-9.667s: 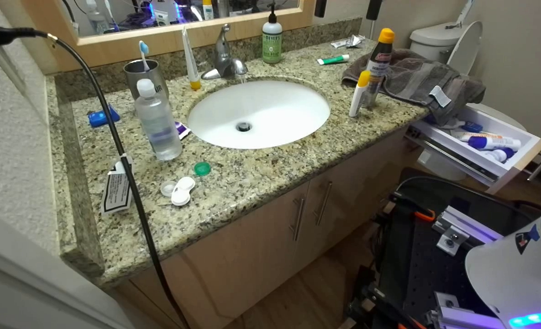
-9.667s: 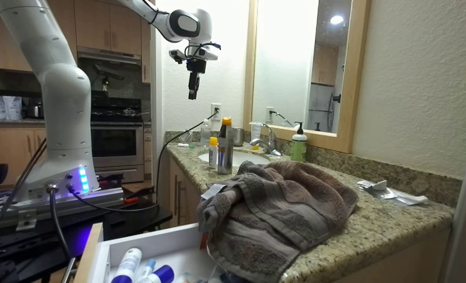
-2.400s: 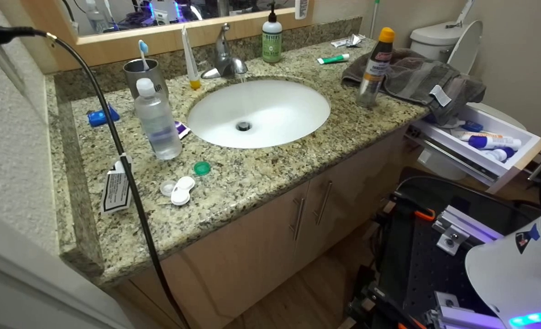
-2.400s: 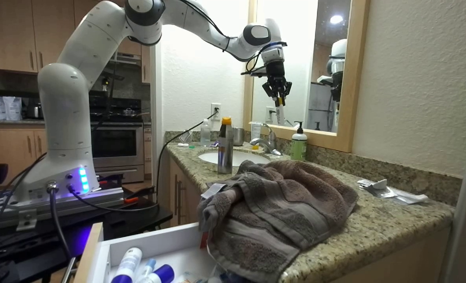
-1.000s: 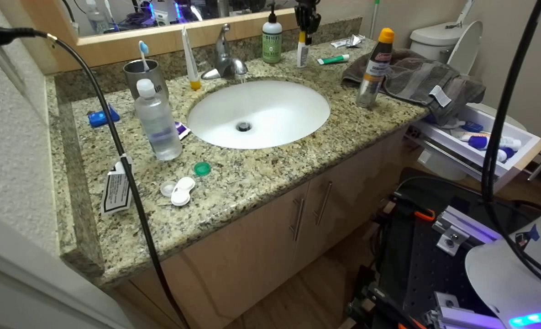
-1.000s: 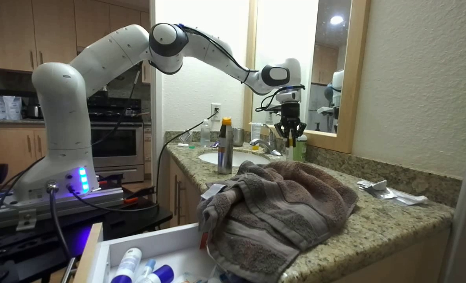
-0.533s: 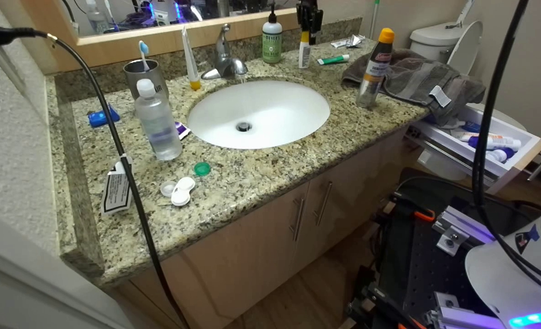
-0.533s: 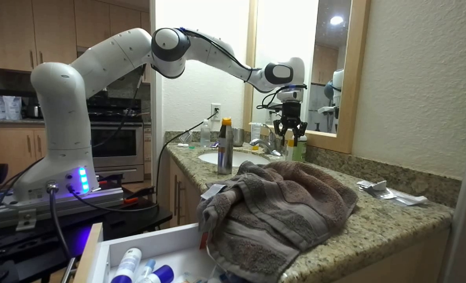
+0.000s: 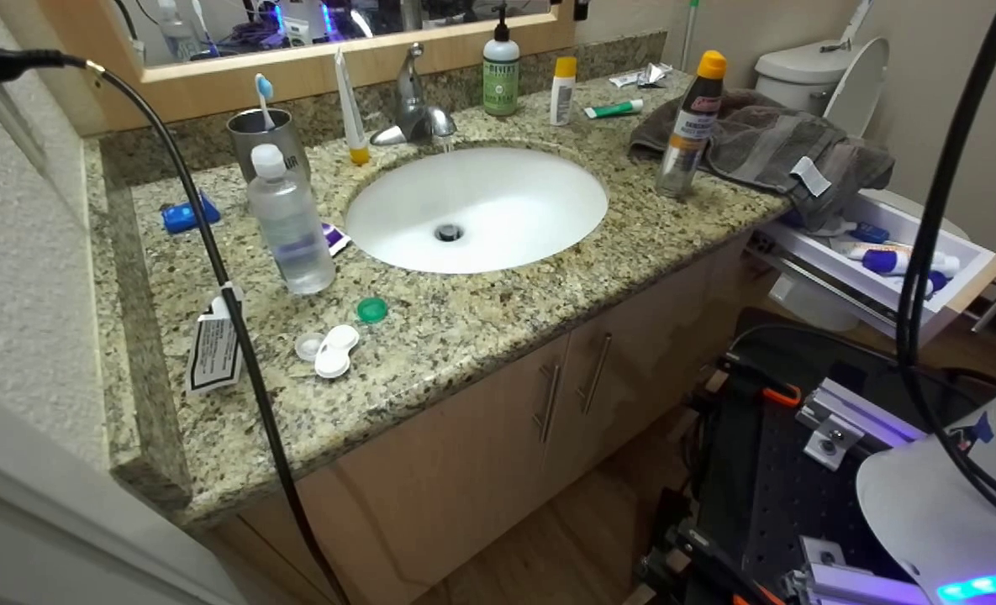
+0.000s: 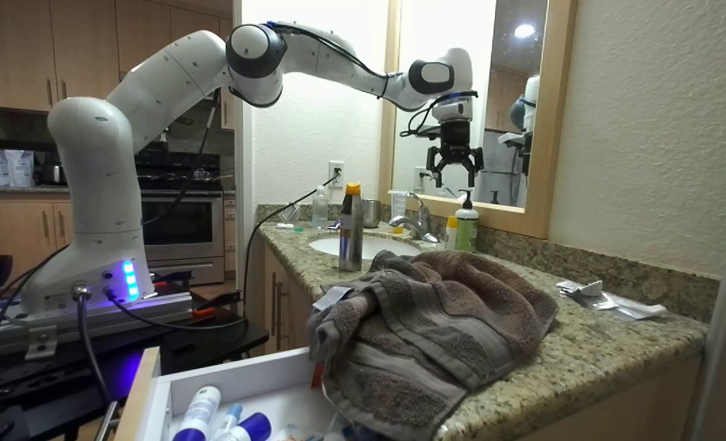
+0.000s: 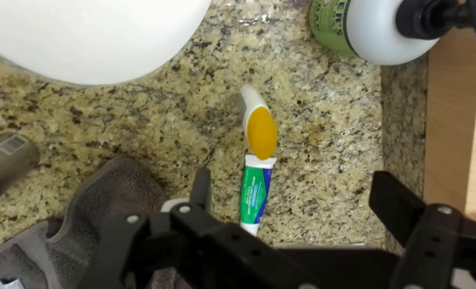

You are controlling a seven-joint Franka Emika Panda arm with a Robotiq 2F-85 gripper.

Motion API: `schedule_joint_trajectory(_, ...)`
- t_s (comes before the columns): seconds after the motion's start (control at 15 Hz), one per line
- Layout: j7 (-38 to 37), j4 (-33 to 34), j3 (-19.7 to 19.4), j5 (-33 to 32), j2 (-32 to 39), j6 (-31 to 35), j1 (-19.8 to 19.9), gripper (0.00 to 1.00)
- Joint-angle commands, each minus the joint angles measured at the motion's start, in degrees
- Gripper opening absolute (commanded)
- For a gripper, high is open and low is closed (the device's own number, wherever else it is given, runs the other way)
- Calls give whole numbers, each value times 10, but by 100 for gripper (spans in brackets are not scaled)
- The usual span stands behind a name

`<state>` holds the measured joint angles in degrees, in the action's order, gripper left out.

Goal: Move the two bottles with yellow tops forward then use the towel to wipe the counter

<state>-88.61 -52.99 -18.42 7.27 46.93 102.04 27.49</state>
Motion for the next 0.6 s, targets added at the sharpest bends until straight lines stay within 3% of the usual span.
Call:
schedule_joint_trajectory(0.0,53,-96,-17,-41,-98,-45,-17,100)
schedule_joint_trajectory(0.47,109,-278,-30,-165,-250,12,-52,100)
schedule_joint_trajectory(0.53,95,-189,-29,-148,-190,-32,-36,100)
